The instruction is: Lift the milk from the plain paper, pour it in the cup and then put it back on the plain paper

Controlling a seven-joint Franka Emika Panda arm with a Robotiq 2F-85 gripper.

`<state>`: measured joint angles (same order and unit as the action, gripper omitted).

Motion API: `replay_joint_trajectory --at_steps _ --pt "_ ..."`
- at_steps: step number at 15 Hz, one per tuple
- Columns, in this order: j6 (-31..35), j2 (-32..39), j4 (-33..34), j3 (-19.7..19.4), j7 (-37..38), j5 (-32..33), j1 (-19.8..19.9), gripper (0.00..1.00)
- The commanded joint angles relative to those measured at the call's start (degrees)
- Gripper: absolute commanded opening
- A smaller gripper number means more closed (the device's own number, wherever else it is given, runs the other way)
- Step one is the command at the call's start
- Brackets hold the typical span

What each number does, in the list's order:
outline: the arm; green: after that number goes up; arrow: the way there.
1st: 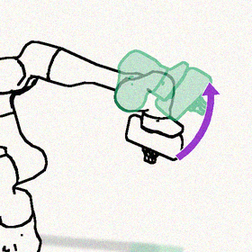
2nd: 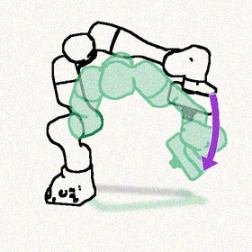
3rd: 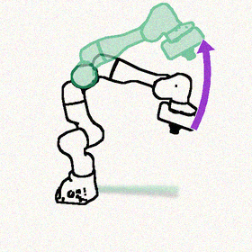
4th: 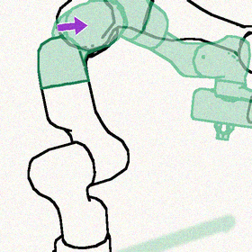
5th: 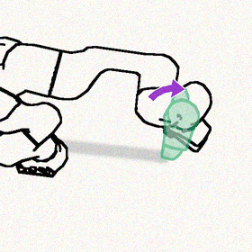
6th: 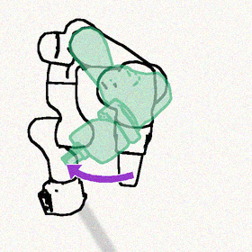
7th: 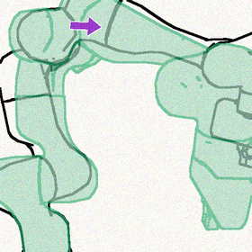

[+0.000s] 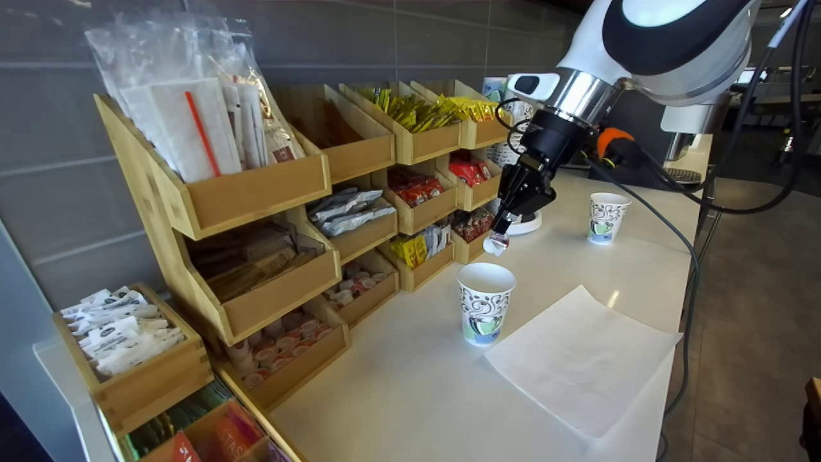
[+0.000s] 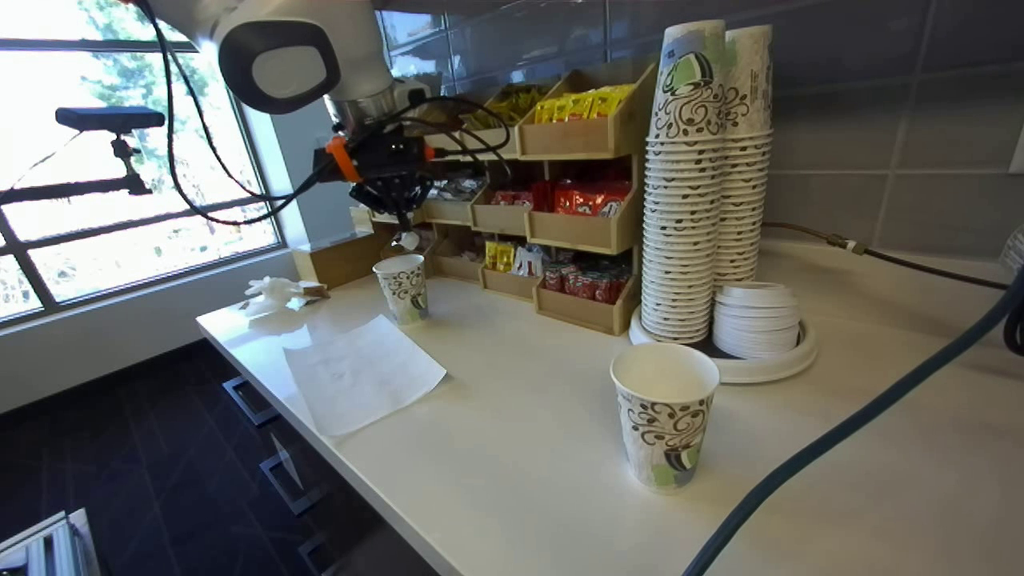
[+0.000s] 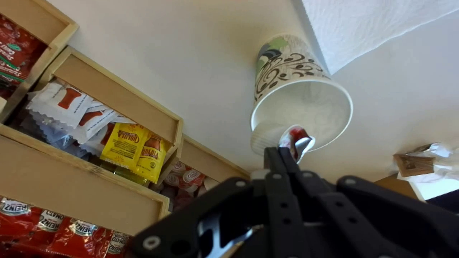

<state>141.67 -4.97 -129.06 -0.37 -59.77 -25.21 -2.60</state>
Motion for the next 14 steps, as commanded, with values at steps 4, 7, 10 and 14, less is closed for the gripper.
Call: replay_joint_trajectory --at_steps 4,7,10,14 --pt "0.68 -2.97 -2.22 -0.01 -8.22 -0.64 -1.53 0.0" --pt "1.04 -3.6 -2.97 0.0 -10.89 -0.71 -2.08 0.0" --pt "1.43 -4.11 -3.74 -0.05 -13.3 -1.17 -2.69 0.0" --pt "2.75 -4.59 -4.4 -0.08 -15.76 -2.01 -3.32 0.0"
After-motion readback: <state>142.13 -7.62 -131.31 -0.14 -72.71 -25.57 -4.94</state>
